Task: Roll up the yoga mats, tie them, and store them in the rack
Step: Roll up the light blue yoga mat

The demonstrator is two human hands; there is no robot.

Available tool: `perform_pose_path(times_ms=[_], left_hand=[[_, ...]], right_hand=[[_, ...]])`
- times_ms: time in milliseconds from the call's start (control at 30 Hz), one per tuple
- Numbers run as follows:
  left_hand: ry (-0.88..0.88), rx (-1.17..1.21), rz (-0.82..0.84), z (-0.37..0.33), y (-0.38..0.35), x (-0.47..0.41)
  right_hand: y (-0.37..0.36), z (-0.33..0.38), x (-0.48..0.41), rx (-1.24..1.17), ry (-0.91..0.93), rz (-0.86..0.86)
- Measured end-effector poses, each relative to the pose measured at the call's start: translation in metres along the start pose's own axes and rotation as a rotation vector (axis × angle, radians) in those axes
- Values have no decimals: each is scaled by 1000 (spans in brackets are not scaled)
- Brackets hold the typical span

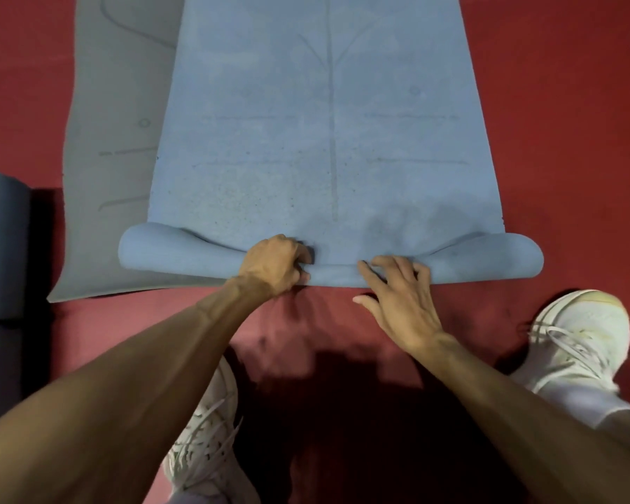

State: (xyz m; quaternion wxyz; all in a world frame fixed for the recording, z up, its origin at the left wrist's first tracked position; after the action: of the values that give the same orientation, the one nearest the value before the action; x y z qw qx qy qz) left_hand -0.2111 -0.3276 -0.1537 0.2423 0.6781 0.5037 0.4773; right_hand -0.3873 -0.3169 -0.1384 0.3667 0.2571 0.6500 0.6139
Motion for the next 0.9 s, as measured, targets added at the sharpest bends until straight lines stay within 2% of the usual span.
perform_pose_path(times_ms=[133,200,367,567,733,900], left_hand=[[138,115,73,8,3,-8],[146,104,79,9,4,-11],[112,64,0,8,12,-12],[25,4,-276,-2,18,9],[-134,2,-254,-3,9,28],[-137,144,-334,8,18,19]], right_hand=[[-2,6,-11,8,29,42],[-1,6,-19,-38,-9,32],[-6,-3,-34,-179,-56,65],[-17,-14,-55,-332,-100,284],[-29,-24,-66,-401,-190,422],[-39,-31,-75,-503,-232,470]])
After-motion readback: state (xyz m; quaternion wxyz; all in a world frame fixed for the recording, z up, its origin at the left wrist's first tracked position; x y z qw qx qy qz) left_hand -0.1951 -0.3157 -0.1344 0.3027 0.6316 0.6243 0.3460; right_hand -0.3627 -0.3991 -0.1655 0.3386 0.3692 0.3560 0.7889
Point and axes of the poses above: each hand's wrist, its own x-axis away from the middle knuckle, its own y-axis out of the back of the hand, z = x × y, the point moved 9 cm from there along -x, towards the middle knuckle, and after that the axes turned 6 degrees about x, right-handed, at the moved point
